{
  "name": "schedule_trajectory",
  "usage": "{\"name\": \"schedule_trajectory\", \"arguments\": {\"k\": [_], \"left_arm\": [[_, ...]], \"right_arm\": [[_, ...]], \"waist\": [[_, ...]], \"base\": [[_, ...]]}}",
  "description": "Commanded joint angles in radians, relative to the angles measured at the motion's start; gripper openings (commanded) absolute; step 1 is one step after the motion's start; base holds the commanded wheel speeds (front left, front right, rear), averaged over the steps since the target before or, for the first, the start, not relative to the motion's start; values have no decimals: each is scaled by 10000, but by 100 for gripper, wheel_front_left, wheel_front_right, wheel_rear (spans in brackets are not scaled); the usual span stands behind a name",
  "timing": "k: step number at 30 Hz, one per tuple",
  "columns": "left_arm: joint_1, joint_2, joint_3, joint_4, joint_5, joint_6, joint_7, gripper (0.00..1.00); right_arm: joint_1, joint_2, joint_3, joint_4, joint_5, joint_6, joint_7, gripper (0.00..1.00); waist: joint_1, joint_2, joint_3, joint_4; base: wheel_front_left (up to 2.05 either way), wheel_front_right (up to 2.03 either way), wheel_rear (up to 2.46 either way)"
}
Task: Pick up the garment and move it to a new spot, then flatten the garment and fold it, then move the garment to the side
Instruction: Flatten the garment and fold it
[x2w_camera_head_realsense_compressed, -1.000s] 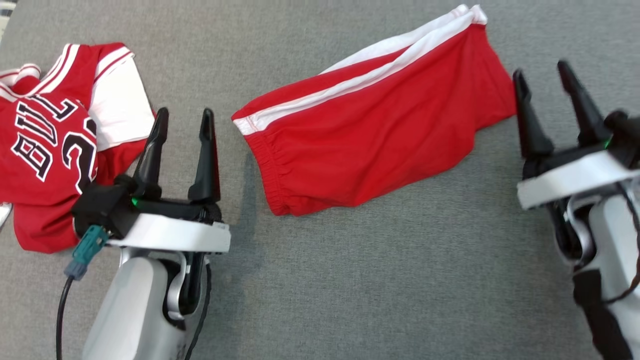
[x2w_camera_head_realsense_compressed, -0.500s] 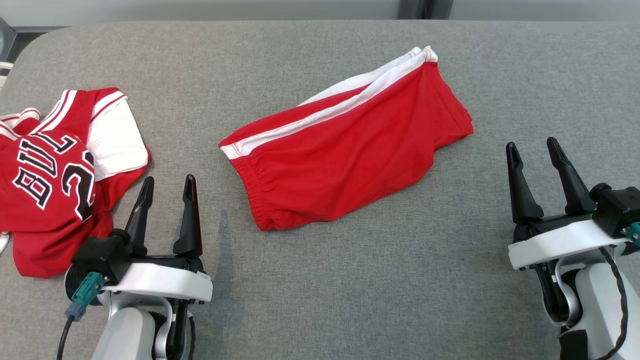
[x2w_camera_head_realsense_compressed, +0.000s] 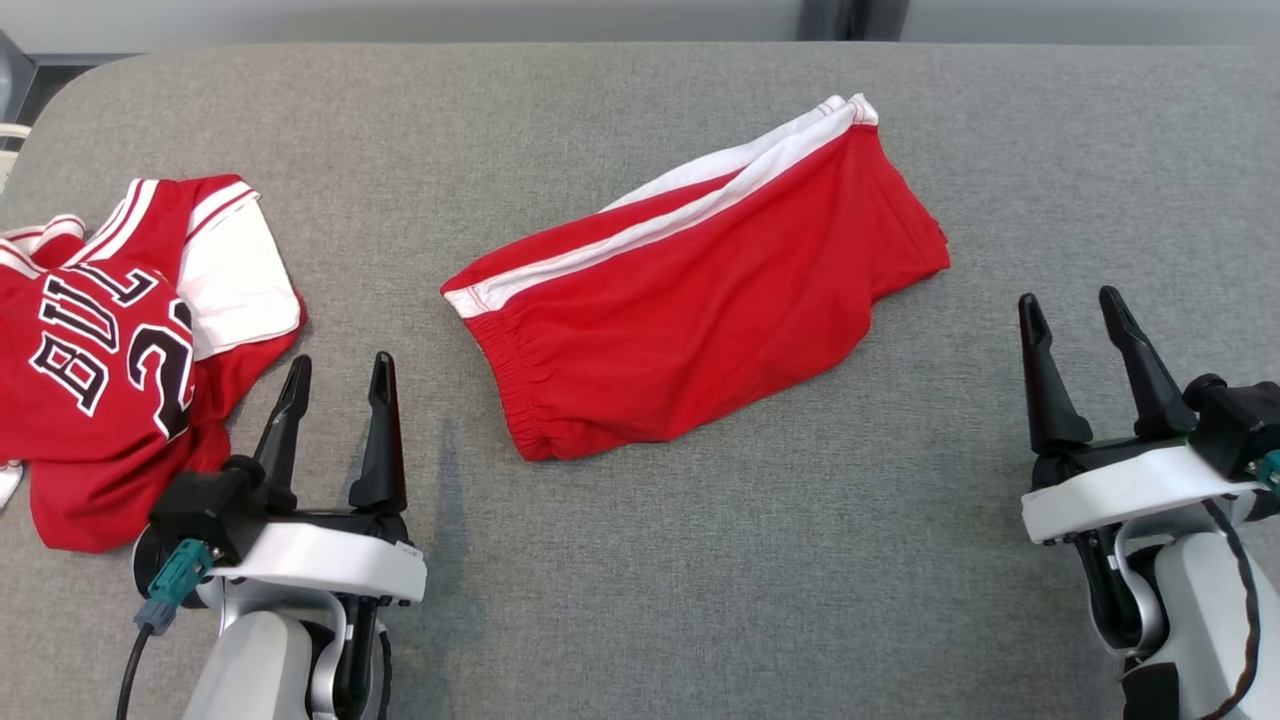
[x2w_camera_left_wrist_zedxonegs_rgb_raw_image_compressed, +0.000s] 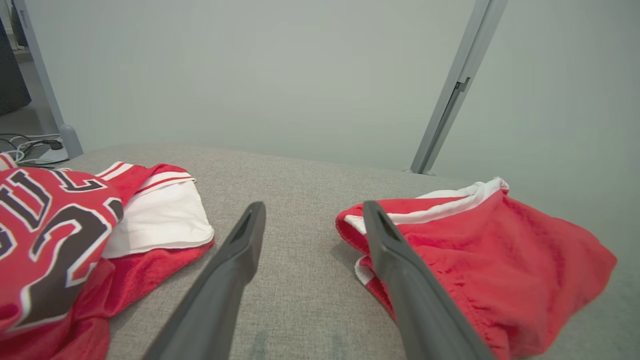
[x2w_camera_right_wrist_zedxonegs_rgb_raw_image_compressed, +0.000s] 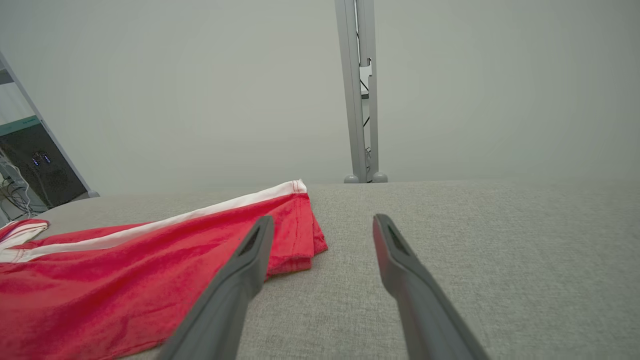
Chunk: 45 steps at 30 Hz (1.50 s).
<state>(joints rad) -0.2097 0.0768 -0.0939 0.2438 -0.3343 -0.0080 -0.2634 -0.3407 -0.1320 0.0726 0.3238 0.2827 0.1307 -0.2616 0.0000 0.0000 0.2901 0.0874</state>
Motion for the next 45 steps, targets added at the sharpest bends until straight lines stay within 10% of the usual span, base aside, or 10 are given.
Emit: {"name": "schedule_trajectory", "arguments": {"k": [1,24,27,45], "left_arm": [[-204,9,-3,-27,108,-64,-13,100],[-1533,-240,-734,-71,-66,-238,-13,100],[-1515,-243,-756,-88,-85,-186,-13,100],[-904,-212,-415,-52,300,-257,-13,100]], "right_arm": [[-170,-137,-76,109,89,2,-40,100],[-3869,-1223,1837,4363,1200,2,1758,100],[-3961,-1228,2180,4543,1551,2,1971,0],[-1434,-1145,2107,3455,3229,1,294,0]], "waist": [[0,0,115,96],[0,0,1605,1170],[0,0,1568,1123],[0,0,873,250]], "base": [[0,0,0],[0,0,0],[0,0,0],[0,0,0]]}}
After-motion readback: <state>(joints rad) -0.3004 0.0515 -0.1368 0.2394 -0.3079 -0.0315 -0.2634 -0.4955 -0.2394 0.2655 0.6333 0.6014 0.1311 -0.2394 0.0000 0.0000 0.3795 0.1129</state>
